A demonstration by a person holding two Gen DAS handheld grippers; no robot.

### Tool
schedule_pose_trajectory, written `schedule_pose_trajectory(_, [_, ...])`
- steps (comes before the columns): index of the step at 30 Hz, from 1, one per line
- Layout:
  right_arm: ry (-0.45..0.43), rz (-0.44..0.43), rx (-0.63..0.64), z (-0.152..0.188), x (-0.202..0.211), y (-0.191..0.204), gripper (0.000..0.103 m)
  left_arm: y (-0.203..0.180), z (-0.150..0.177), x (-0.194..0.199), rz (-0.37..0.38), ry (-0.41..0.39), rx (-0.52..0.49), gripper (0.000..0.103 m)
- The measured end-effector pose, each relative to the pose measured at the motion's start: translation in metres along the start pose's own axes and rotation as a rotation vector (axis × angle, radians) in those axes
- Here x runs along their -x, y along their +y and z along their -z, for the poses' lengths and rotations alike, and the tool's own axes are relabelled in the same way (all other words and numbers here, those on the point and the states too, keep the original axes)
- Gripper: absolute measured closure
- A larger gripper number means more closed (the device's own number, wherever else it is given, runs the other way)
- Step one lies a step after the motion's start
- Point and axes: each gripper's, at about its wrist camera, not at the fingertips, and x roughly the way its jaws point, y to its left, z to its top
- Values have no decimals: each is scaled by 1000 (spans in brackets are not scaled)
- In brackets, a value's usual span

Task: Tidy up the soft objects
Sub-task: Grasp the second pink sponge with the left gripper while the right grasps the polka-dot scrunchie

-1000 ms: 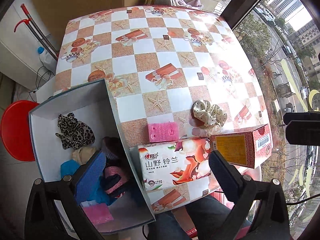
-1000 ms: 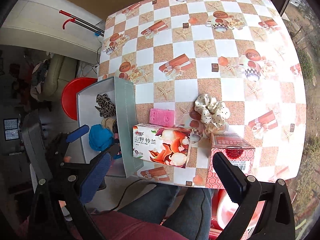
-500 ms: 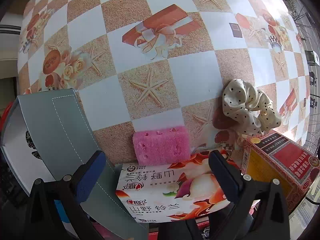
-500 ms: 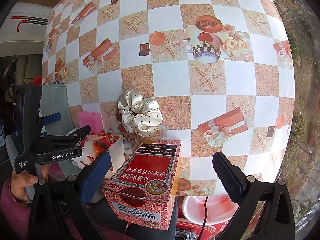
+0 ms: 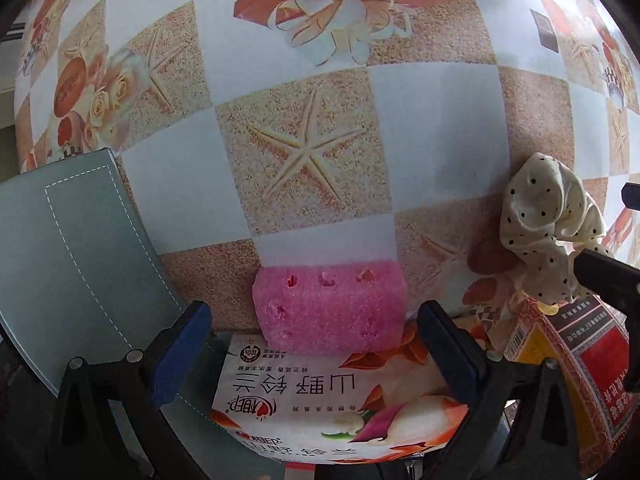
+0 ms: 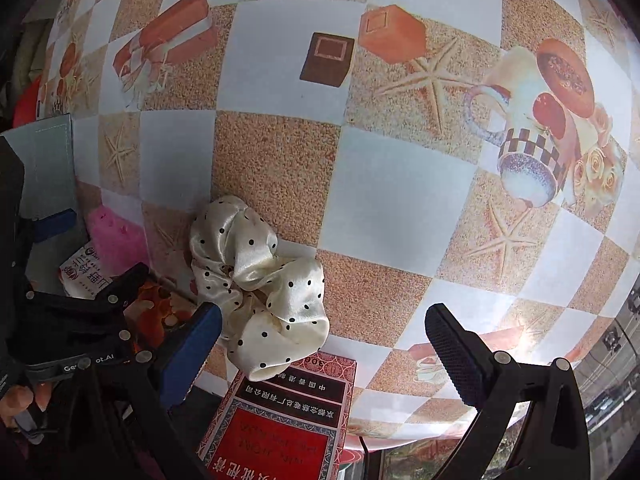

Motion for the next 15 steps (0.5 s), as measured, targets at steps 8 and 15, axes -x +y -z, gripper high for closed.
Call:
schedule_pose_trajectory(8, [-5, 79, 2, -6, -17, -8, 1, 9, -6, -19, 11, 50, 12, 8])
schedule_pose_trajectory(15, [-60, 77, -128, 13, -16, -61, 1, -4, -4, -13, 51, -4, -26, 23])
